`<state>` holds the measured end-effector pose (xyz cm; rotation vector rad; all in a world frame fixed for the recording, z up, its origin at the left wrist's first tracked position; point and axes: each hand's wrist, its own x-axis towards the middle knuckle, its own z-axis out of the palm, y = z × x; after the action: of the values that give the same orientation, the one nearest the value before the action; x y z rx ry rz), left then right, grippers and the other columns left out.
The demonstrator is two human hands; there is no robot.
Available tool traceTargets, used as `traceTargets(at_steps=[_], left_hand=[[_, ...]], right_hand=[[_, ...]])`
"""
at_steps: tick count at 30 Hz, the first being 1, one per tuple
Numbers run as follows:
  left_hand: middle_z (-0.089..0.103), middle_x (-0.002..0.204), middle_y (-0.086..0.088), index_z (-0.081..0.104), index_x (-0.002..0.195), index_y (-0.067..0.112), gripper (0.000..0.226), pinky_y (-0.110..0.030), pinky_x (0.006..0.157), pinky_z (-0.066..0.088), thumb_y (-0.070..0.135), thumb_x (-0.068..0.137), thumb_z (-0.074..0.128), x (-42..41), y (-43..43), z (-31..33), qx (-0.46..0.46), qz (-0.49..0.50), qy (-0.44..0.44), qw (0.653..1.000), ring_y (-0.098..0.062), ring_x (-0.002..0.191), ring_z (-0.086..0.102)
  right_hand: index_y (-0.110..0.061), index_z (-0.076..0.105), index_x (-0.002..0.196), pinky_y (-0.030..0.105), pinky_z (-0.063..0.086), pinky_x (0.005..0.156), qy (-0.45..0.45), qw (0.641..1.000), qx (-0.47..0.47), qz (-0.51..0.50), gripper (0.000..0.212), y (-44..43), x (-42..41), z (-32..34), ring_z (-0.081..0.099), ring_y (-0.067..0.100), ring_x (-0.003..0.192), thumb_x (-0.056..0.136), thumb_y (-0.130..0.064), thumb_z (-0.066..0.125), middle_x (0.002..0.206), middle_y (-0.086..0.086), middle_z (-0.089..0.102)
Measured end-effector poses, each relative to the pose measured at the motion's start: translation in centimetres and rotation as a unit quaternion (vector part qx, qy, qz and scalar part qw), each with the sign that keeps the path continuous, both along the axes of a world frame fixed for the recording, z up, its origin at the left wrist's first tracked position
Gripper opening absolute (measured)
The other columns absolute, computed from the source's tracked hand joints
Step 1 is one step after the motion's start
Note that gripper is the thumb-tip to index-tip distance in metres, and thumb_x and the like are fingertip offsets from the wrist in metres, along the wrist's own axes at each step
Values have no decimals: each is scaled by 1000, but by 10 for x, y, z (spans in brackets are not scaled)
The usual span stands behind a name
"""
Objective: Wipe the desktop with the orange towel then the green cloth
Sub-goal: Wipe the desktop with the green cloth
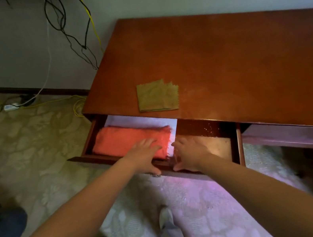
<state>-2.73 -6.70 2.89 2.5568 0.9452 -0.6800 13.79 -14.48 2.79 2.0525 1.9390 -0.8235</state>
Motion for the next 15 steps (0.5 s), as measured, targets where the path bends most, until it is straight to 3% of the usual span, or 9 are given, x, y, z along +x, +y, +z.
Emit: traceTargets(at_steps=[3,9,15], left_hand=[[-7,158,-9,8,150,27,100,-52,117,3,44,75,72,-7,-19,-6,53,-22,88,994,-31,145,-2],[-18,157,-6,-6,149,34,111,-54,116,-3,51,71,71,-5,-4,-5,143,-15,30,989,-34,144,-10],[-29,154,-7,-18,146,35,128,-57,112,-9,60,61,74,5,29,-6,179,-15,8,984,-34,143,-20]], right_hand=[[-21,29,144,47,22,113,-2,999,-25,30,85,-27,-7,-9,29,30,137,76,-53,69,148,6,30],[-20,27,142,45,18,114,-50,997,54,8,73,-26,-9,-13,27,29,137,83,-30,68,150,8,25],[-30,-8,150,50,-9,115,-141,988,62,28,106,11,1,-6,-12,31,146,80,-37,71,158,8,-19]])
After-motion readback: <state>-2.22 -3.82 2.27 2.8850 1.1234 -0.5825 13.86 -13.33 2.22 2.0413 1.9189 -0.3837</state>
